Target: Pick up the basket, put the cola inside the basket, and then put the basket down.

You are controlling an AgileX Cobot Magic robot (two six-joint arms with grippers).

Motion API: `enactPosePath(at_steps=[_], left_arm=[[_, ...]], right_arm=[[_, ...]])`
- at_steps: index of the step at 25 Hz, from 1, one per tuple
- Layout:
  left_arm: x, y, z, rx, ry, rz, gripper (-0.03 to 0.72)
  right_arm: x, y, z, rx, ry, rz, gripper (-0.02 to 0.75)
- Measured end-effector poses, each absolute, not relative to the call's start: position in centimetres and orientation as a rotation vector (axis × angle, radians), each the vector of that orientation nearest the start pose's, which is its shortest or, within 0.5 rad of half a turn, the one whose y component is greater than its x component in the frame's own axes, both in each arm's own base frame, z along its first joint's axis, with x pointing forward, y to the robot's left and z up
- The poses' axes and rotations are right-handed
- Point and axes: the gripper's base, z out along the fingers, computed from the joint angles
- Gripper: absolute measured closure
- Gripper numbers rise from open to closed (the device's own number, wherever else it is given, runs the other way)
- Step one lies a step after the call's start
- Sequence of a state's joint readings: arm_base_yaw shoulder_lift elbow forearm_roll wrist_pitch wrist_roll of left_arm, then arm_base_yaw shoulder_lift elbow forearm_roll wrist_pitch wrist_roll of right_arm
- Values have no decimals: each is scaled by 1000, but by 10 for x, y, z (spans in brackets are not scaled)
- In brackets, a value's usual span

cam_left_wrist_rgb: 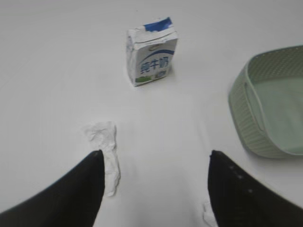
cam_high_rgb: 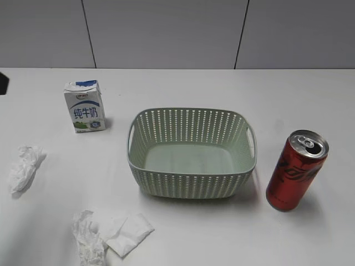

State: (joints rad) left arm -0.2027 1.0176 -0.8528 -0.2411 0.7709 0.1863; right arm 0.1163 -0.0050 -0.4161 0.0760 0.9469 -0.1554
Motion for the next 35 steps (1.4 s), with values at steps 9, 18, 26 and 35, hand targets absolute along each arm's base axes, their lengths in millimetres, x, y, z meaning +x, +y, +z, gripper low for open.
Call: enactPosePath(at_steps=[9,18,26,35], left_arm=[[250,-129,314,567,2464,-377,171],[294,-193,273,526,2719,-204,171],[310,-224,218,376,2896,-124,171],[319,-236,171,307,2999,-137,187]], right_arm=[[7,7,263,-267,1990,65,154],[7,7,263,-267,1990,65,154],[7,7,263,-267,1990,65,154],[7,7,263,-267,1989,65,154]])
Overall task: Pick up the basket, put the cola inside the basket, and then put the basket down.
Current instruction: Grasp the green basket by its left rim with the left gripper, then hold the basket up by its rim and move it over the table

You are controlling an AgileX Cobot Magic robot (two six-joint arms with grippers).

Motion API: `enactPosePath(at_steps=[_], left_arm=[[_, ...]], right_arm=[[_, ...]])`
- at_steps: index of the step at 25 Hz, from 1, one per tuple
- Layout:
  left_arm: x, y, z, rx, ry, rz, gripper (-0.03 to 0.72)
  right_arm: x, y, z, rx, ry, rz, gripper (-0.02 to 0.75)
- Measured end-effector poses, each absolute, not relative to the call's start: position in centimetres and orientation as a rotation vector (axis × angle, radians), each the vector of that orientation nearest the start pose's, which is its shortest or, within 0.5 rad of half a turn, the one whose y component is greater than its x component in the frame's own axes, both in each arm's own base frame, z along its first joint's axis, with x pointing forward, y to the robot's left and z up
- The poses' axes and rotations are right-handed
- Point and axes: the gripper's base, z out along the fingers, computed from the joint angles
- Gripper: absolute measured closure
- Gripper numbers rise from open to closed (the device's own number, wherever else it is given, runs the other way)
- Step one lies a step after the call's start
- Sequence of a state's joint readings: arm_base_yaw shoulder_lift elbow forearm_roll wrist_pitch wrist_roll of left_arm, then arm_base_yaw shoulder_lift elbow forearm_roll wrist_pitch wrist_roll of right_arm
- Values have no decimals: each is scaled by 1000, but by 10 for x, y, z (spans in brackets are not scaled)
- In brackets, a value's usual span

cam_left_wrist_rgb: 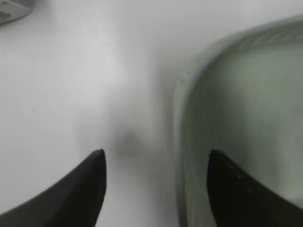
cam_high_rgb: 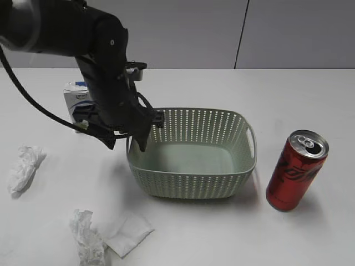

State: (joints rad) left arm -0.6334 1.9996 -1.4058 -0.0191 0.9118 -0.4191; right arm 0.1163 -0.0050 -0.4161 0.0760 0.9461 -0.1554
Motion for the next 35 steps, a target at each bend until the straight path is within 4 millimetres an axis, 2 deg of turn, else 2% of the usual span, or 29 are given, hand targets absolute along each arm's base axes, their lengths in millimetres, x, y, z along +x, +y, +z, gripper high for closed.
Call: enactPosePath(at_steps=[2,5,11,13,18,20,25,28,30,32,35], left_arm=[[319,-236,163,301,3020,-126,212],[320,-237,157,299,3028,-121,293],[321,-239,157,283,3020,-146,613],[320,-240,157,261,3028,-169,671],[319,-240,159,181,3071,-244,690],[317,-239,166,178,3075,-253,690],[309,-231,204,235,3021,-277,690],[304,-223,230,261,2966,-293,691],[302,-217,239,259,2943,-296,691],[299,-210,240,247,2935,-293,691],[294,-205,225,243,2961,-273,691]], right_arm=[[7,7,263,-267,1989,65,154],[7,7,263,-267,1989,65,154],[7,7,263,-266,1989,66,154],[7,7,263,-266,1989,66,154],[7,7,263,-266,1989,66,154],[7,7,263,-266,1989,68,154],[7,9,264,-264,1986,98,154],[7,10,271,-260,1973,129,155],[12,13,278,-257,1993,166,155],[22,17,285,-254,2045,211,155],[43,23,296,-246,2140,271,155]])
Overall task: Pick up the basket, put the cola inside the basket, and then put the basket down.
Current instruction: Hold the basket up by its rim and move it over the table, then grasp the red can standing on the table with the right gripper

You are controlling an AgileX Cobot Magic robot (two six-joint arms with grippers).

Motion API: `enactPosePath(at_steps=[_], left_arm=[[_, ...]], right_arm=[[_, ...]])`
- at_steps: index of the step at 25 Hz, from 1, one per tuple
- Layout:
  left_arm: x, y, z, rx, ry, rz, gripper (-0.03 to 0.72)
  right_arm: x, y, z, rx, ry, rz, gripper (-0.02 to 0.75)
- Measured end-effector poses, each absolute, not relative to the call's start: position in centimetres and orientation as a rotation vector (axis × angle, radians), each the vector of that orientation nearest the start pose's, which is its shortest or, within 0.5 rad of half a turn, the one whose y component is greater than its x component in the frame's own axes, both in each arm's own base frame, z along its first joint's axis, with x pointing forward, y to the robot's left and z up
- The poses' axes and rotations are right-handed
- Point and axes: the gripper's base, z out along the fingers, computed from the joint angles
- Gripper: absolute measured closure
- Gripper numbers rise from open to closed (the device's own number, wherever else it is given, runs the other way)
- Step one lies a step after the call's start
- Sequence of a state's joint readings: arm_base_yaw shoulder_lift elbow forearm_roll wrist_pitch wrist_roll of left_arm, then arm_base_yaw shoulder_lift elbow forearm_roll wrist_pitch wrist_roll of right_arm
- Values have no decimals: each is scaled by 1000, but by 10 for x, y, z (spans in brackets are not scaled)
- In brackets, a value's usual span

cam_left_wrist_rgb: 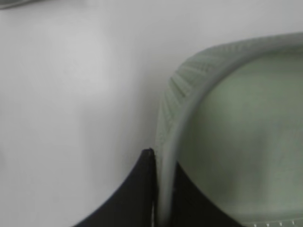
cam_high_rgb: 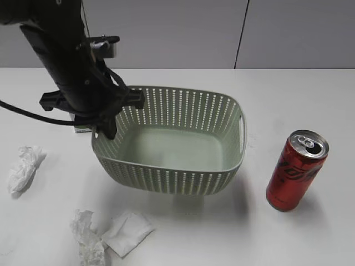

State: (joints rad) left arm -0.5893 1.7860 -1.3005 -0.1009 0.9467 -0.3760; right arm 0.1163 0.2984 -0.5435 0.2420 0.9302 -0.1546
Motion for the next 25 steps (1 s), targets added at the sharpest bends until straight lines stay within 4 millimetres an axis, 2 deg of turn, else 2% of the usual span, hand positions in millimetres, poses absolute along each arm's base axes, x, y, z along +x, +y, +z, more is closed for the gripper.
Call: enactPosePath(at_steps=[3,9,12,17,20,22,25], left_arm=[[290,-203,217,232,2979,-274,691],[293,-206,218,221,2938,-307,691],[294,-206,218,219,2930,-313,691],[294,-206,218,219,2928,-314,691],[294,-206,218,219,2928,-314,691],[294,-206,218,219,2928,-314,691],[294,-207,218,217,2927,-317,691]], right_arm=[[73,28,305,-236,2251,303,155],[147,36,313,-220,2460,317,155],[188,41,307,-213,2560,322,155],[248,48,277,-201,2740,329,155],[269,51,254,-203,2846,332,155],[275,51,240,-208,2916,329,155],[280,52,236,-210,2949,337,155]])
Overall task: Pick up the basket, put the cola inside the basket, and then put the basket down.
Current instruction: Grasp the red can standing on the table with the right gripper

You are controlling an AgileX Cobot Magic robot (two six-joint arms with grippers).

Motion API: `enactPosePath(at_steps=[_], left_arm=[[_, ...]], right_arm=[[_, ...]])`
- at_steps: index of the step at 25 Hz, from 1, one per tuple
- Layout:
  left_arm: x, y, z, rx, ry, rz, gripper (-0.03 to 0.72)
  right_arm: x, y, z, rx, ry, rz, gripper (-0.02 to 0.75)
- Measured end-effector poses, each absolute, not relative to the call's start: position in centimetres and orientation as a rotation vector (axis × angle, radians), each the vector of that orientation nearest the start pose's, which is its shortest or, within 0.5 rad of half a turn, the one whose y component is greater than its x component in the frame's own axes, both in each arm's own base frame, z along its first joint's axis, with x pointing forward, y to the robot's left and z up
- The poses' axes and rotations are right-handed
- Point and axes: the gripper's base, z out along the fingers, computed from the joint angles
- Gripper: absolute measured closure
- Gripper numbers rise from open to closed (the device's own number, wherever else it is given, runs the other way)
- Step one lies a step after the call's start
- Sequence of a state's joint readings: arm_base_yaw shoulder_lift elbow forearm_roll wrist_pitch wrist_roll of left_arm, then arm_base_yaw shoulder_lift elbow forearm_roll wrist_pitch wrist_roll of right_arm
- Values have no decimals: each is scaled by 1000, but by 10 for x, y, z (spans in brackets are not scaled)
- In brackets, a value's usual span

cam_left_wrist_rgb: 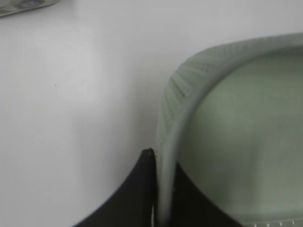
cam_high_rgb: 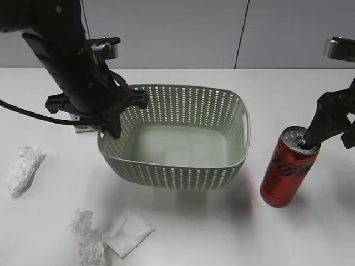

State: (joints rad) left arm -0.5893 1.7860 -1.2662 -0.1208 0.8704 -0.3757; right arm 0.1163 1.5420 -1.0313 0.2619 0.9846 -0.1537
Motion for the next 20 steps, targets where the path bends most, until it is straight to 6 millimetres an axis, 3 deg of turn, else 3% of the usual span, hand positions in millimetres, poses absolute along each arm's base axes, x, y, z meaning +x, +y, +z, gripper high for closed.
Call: enactPosePath(at_steps=[6,11,15,20], left_arm=[[294,-207,218,217,2926,-319,691],[294,-207,218,217,2926,-319,691],[294,-207,218,217,2926,-319,691],[294,-207,218,215,2927,-322,691]], right_arm=[[282,50,246,-238,2914,293,154],[279,49,290,-269,2764,260,154],[253,46,331,-314,2634,242,155],[197,34,370,-341,2470,151,155]])
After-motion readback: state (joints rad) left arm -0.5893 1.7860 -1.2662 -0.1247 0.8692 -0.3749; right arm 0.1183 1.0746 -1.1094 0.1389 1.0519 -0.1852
